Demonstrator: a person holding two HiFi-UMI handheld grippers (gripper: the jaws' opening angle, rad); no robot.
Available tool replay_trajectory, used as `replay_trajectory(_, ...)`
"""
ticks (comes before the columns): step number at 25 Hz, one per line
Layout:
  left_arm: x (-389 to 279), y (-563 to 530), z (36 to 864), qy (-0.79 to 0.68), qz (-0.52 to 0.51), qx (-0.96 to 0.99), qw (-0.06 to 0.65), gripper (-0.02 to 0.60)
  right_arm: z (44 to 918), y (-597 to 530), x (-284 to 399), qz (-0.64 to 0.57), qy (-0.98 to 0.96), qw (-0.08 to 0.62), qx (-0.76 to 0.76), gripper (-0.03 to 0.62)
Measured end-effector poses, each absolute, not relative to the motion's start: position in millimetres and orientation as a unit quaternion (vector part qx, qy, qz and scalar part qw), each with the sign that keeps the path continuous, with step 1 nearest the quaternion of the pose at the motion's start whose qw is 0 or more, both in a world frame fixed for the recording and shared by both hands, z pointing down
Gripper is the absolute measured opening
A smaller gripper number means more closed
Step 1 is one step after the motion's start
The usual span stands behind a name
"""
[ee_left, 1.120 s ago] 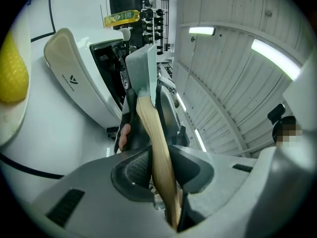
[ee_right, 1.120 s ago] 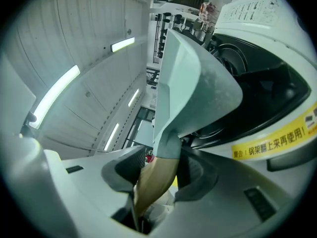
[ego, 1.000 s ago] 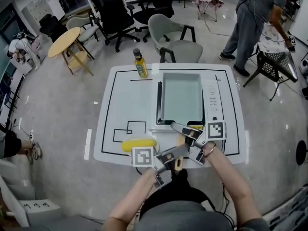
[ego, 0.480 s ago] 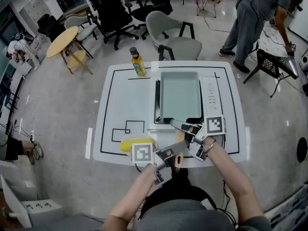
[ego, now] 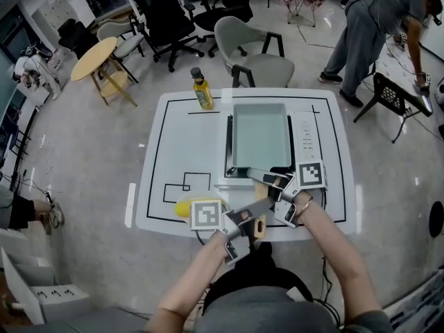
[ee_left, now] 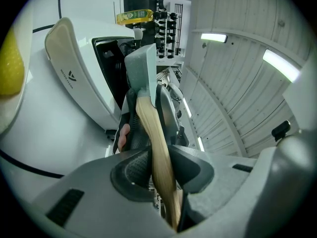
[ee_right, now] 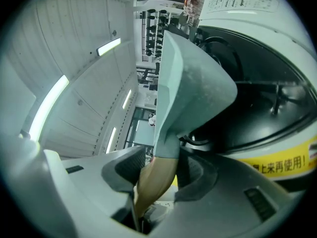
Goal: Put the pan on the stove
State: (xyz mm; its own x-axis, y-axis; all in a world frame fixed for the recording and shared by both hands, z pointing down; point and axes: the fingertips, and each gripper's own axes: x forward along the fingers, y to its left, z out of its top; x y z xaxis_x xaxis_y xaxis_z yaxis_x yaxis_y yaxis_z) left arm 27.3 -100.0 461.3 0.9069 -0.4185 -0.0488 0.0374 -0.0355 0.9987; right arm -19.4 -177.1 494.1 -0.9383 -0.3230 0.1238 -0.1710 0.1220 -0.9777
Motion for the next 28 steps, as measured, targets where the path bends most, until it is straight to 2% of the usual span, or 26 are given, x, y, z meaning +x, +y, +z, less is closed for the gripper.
replay_trajectory(28, 22.7, -108.5, 455.7, -0.164, -0.167, 0.683, 0.692, 0.089, 492.8, -182.4, -21.4, -0.668, 0.722, 0.073, -0.164, 0.17)
